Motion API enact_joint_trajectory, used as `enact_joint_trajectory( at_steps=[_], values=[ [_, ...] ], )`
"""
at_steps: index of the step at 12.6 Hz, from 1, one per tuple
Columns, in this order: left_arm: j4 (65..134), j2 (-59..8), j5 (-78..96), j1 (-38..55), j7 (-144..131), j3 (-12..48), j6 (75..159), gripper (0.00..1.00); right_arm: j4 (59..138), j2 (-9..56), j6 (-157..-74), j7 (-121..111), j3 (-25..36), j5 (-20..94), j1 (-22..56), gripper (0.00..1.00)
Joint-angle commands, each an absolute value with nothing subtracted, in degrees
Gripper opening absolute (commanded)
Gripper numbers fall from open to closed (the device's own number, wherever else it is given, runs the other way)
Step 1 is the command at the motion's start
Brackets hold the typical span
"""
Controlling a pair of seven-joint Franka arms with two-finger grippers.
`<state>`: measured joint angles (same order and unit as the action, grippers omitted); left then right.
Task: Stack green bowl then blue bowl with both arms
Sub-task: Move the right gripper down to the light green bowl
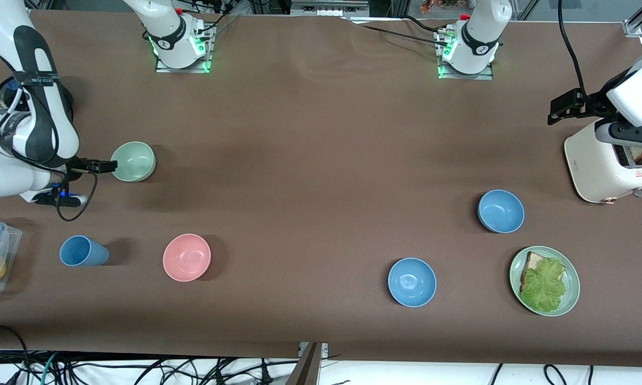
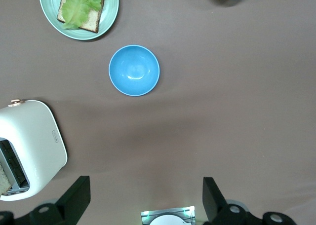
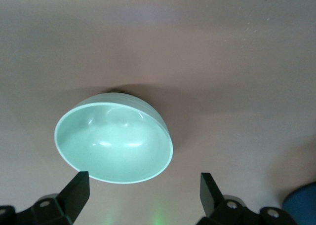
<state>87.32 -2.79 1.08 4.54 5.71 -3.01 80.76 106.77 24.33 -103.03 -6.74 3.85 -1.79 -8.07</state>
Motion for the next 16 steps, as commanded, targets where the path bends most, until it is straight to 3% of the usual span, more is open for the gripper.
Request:
enact_joint_trajectory(
  at_steps=[1,14,15,16],
  values=[
    [86.04,-2.99,2.11,4.31,5.36,-2.9,80.07,1.0,108.72,24.43,-104.5,-8.08,3.43,-1.85,-9.31,0.99],
    [86.04,-2.99,2.11,4.31,5.36,-2.99,80.07,1.0,110.48,29.35,-110.13,-12.04,3.43,-1.67,-12.04,0.98],
    [86.04,-2.99,2.11,4.31,5.36,-2.99,80.07,1.0,110.48,29.44,-110.13,-12.04,3.34,-1.67,-12.04,0.89],
    [86.04,-2.99,2.11,4.31,5.36,-3.08,80.07,1.0,110.48,29.62,-110.13,-12.04,3.34,-1.58,-12.04,0.74]
  ],
)
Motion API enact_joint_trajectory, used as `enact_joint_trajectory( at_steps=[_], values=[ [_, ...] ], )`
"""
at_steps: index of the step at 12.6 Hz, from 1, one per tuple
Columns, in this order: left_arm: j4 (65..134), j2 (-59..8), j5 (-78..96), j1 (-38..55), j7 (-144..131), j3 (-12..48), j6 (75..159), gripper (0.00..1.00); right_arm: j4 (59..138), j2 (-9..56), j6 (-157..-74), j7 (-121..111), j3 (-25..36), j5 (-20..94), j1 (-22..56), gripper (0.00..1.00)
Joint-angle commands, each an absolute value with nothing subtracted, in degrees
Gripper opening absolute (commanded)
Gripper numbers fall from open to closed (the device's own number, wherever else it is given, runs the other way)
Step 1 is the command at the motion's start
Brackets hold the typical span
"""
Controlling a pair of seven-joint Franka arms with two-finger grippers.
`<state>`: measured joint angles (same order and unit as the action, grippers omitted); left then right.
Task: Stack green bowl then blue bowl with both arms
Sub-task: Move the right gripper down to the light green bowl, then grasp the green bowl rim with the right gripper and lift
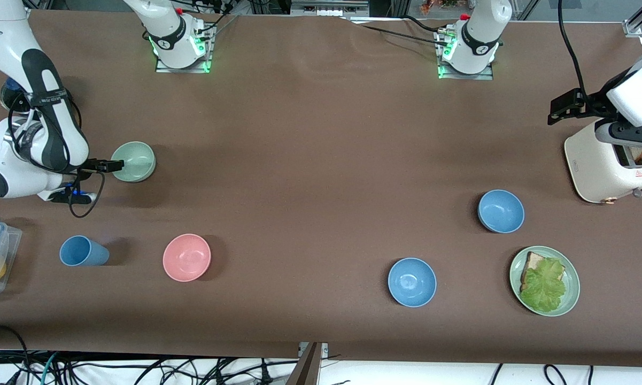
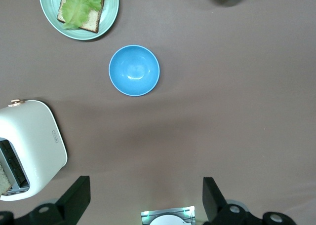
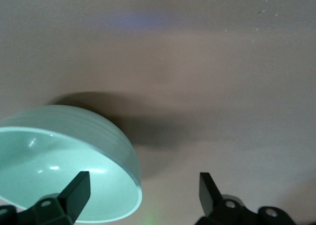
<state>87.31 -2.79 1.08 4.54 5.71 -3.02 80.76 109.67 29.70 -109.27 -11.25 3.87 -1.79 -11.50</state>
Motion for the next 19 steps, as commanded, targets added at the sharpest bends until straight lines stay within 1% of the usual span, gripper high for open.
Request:
enact_joint_trajectory(
  at_steps=[1,3,5,6,7,9,11,12,14,16,17,19],
  values=[
    [86.04,-2.99,2.11,4.22,5.36,-2.99,80.07,1.0,110.48,29.79,-110.13,-11.95,3.34,-1.41,-12.04,0.56],
    [86.04,-2.99,2.11,4.31,5.36,-2.99,80.07,1.0,110.39,30.23,-109.43,-11.87,3.16,-0.62,-11.87,0.3],
    [86.04,-2.99,2.11,4.31,5.36,-2.99,79.98,1.0,110.3,30.5,-109.25,-11.87,2.9,0.61,-11.6,0.1],
    [86.04,-2.99,2.11,4.22,5.36,-2.99,80.07,1.0,110.22,30.5,-109.25,-11.78,2.73,0.62,-11.08,0.03],
    [86.04,-2.99,2.11,4.22,5.36,-2.99,80.07,1.0,109.87,30.41,-109.16,-11.52,2.72,0.62,-10.64,0.0],
    [86.04,-2.99,2.11,4.31,5.36,-2.99,80.07,1.0,107.51,30.15,-107.07,-11.25,1.42,1.84,-10.11,0.0],
    [86.04,-2.9,2.11,4.31,5.36,-2.99,79.98,1.0,101.46,30.23,-99.88,-7.5,-1.74,3.77,-9.58,0.0],
    [86.04,-2.9,2.11,4.31,5.36,-2.99,80.07,1.0,99.16,30.23,-97.84,-3.21,-3.67,3.87,-8.8,0.0],
    [86.04,-2.99,2.11,4.31,5.36,-3.08,79.98,1.0,97.21,30.23,-97.29,3.75,-7.54,4.04,-6.17,0.0],
    [86.04,-2.99,2.11,4.31,5.36,-3.08,80.07,1.0,96.42,30.5,-98.08,10.25,-10.8,10.33,-3.79,0.0],
    [86.04,-2.99,2.11,4.31,5.36,-3.08,80.07,1.0,95.81,30.85,-99.04,13.42,-10.98,13.94,-1.78,0.0],
    [86.04,-2.9,2.11,4.31,5.36,-3.08,79.98,1.0,92.13,33.03,-100.72,20.61,-10.99,15.91,4.54,0.0]
  ],
)
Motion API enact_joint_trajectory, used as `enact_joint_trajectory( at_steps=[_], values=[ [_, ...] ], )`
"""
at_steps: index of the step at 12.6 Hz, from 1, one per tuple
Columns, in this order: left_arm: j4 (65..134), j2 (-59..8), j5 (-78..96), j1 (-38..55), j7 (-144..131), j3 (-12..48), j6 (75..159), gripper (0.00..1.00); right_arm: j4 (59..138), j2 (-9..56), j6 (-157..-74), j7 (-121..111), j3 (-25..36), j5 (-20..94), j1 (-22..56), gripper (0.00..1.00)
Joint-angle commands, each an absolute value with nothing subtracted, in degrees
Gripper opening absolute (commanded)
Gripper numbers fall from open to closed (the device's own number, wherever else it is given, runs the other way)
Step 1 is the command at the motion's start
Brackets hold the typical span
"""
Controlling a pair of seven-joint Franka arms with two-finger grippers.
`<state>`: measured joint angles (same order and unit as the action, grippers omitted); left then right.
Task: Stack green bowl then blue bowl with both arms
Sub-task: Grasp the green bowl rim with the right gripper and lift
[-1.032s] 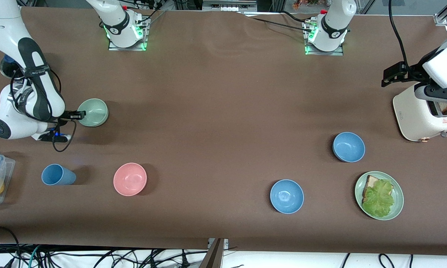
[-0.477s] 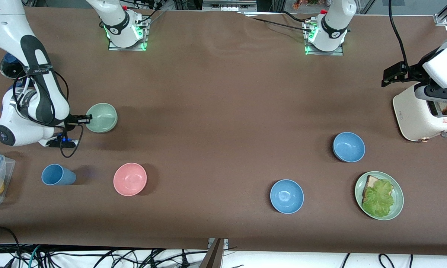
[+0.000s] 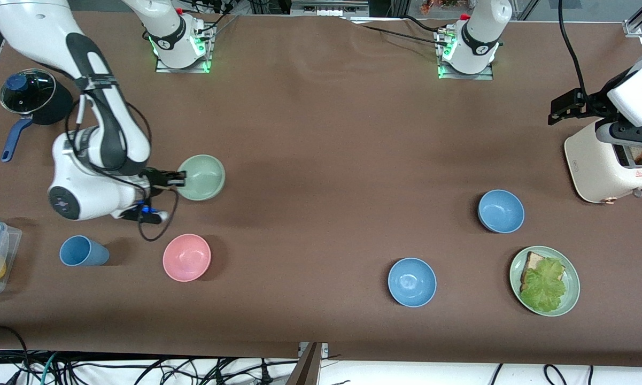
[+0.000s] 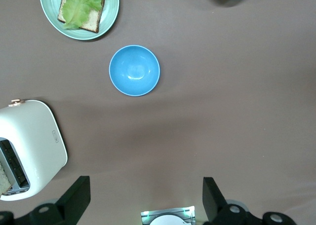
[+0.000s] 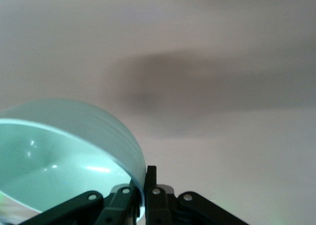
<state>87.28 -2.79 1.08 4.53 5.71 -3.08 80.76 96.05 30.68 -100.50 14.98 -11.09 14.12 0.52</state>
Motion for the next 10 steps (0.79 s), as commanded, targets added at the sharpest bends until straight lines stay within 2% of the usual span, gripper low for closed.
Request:
enact_joint_trajectory(
  at_steps=[1,4,7,10],
  values=[
    [86.04,-2.9,2.11,4.31,5.36,-3.08,79.98,1.0,89.85,34.53,-102.38,25.18,-10.99,16.0,7.88,0.0],
    [86.04,-2.9,2.11,4.31,5.36,-2.9,79.98,1.0,85.62,39.18,-111.15,33.04,-10.99,15.91,17.46,0.0],
    [86.04,-2.9,2.11,4.22,5.36,-3.16,79.98,1.0,85.43,41.65,-119.51,38.13,-10.99,19.32,22.22,0.0],
    [86.04,-2.99,2.11,4.22,5.45,-3.25,79.98,1.0,85.34,43.41,-123.56,42.43,-10.99,20.92,26.79,0.0]
  ],
)
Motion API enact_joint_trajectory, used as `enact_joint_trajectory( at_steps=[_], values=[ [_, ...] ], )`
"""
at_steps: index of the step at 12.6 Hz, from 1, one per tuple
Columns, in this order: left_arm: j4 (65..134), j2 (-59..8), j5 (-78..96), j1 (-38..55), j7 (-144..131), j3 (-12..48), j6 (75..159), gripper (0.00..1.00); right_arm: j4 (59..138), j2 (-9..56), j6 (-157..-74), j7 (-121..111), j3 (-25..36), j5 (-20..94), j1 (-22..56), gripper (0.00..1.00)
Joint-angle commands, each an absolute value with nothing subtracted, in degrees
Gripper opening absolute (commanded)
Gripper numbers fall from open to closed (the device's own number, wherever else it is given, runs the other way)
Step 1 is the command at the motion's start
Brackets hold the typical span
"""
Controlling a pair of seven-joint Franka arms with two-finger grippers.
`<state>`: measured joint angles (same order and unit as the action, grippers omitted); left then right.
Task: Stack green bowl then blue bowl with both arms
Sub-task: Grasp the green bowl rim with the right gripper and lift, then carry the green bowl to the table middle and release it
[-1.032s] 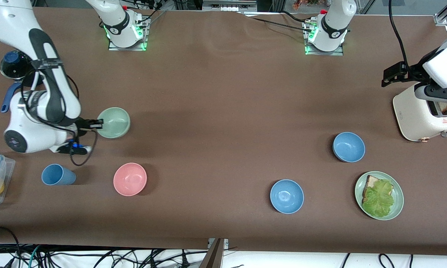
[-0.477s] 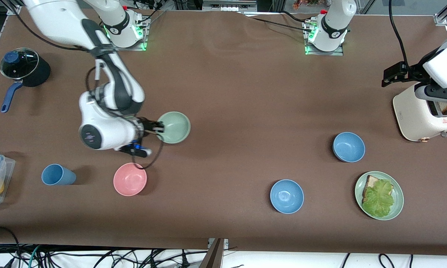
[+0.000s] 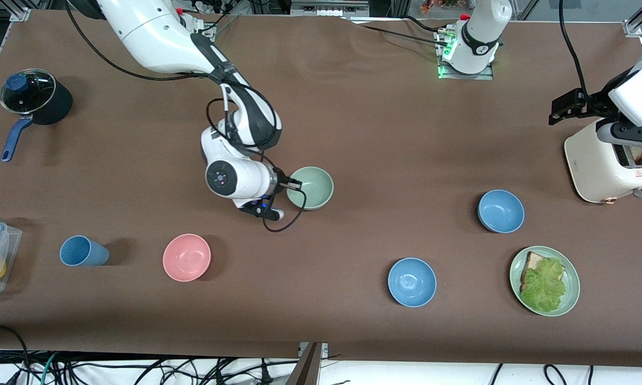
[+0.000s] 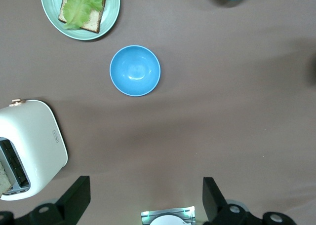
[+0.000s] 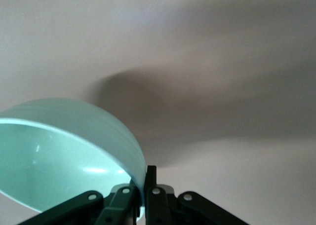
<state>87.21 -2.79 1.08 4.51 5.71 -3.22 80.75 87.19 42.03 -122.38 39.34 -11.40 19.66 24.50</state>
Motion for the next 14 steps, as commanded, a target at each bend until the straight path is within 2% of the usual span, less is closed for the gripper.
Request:
enact_joint_trajectory(
  at_steps=[1,7,9,10,11,12,14],
  values=[
    [86.04,-2.99,2.11,4.22,5.45,-3.34,79.98,1.0,85.43,43.77,-125.31,44.63,-10.99,20.92,28.29,0.0],
    [86.04,-3.16,2.02,3.96,5.54,-3.34,80.07,1.0,85.34,46.84,-127.09,47.46,-11.34,25.03,30.67,0.01],
    [85.96,-3.16,1.93,4.04,5.54,-3.25,80.24,1.0,85.34,47.37,-127.18,47.55,-11.34,25.31,31.2,0.04],
    [85.96,-3.16,1.85,4.04,5.62,-3.16,81.29,1.0,85.34,47.46,-127.18,47.55,-11.34,25.31,31.2,0.19],
    [85.96,-3.16,1.85,4.04,5.97,-3.16,81.91,1.0,85.34,47.46,-127.18,47.29,-11.34,25.31,31.2,0.64],
    [85.96,-3.34,1.93,4.04,6.06,-3.16,82.44,1.0,85.25,47.29,-127.09,47.11,-11.25,25.31,31.2,0.99],
    [86.22,-3.16,1.85,4.04,6.15,-3.25,83.85,1.0,84.47,46.67,-125.95,46.67,-11.16,25.14,30.41,1.0]
  ],
)
